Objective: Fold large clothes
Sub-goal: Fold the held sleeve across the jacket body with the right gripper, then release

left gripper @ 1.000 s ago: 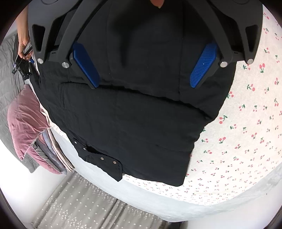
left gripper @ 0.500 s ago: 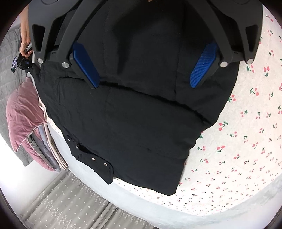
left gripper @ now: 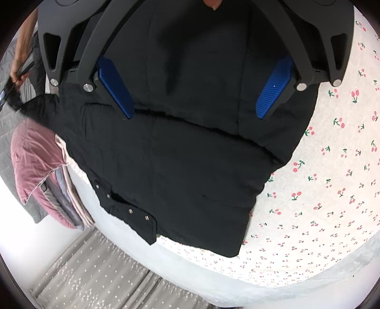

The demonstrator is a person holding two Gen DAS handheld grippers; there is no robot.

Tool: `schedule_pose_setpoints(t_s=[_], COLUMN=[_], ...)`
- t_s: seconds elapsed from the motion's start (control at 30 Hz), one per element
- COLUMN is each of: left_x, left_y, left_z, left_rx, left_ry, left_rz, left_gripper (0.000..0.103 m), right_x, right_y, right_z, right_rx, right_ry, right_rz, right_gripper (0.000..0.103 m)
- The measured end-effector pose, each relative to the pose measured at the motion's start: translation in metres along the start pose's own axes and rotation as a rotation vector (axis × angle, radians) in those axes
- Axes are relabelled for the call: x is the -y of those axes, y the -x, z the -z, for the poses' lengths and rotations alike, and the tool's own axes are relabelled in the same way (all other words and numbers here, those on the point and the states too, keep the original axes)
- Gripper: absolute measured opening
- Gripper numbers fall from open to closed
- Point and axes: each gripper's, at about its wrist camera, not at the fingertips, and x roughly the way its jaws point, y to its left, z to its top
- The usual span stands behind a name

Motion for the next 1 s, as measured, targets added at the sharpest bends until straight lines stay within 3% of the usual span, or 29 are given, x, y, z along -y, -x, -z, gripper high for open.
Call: schedule_pose_setpoints(t_s=[0.37,0.67,0.83,1.0], left_x=[0.014,0.017,0.013,0.01], left_y=[0.002,0.003,0.002,0.003], left_z=[0.001,0.002,0.002,0.006], left_rx=[0.006,0.006,0.006,0.061], left_ry=[-0.087,-0.101,-0.088,-0.062], left_rz=[-0.026,-0.024,0.07,0.263], left_gripper=[0.102,0.102,0.102,0.102], right_x=[-0.146,-0.243,-0.292,-0.312], right_y=[0.048,0.061,0.058,0.021], right_z=[0.019,0.087,0.156,0.226], right_rx=[0.025,-0.044,-0.114,-0.325], right_ry=[0.261,0.493,0.782,0.982], right_rz=[-0.232,-0.366,-0.4,-0.381], right_gripper=[0.008,0.009,0.011,0.02])
